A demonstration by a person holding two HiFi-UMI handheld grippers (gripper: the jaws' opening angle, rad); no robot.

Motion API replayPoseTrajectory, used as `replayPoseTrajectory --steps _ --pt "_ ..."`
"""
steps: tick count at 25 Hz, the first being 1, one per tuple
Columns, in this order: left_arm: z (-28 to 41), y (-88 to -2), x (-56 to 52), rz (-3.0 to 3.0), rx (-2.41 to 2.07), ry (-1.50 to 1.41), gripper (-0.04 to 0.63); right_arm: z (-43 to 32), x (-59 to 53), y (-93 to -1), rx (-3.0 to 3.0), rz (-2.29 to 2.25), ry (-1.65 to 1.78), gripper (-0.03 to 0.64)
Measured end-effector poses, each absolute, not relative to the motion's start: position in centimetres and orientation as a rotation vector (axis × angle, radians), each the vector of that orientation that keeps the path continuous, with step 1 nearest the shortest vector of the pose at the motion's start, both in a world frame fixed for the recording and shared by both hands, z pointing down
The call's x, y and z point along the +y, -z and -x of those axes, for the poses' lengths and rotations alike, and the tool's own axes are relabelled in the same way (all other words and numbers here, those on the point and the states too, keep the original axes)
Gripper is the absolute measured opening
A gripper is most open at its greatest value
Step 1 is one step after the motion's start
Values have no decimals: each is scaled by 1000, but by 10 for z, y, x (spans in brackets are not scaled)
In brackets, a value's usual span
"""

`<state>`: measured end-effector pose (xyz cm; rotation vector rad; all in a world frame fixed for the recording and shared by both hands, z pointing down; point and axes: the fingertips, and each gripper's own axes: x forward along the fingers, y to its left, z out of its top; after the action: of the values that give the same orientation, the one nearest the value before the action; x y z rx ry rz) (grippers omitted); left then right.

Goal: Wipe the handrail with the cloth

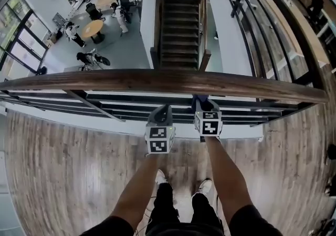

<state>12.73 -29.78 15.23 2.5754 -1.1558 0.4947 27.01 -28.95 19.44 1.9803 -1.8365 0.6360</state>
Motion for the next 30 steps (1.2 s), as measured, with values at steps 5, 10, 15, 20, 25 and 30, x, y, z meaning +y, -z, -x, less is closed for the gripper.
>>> replayPoseTrajectory --steps 5,10,15,20,25,30 --pt "-186 -153 -275 -2619 -1091 -531 2 -336 -260 -190 -1793 -2017 -636 75" --pt "-252 -158 -249 -2644 -1020 -550 2 -408 -228 -187 -1744 -2066 -614 75" --pt "-319 -158 -223 -2691 -942 -541 2 -480 -194 -188 -1681 -2113 -612 75" --pt "-383 -149 -201 -2734 -882 -535 2 -551 -162 -185 -1621 -2159 -615 75" --pt "-447 -141 -175 -2791 -814 -525 2 -600 -141 -183 -1601 -2159 -608 75" --pt "-484 -146 -154 -2782 -806 -538 2 -632 -124 -185 -1595 -2157 -559 75"
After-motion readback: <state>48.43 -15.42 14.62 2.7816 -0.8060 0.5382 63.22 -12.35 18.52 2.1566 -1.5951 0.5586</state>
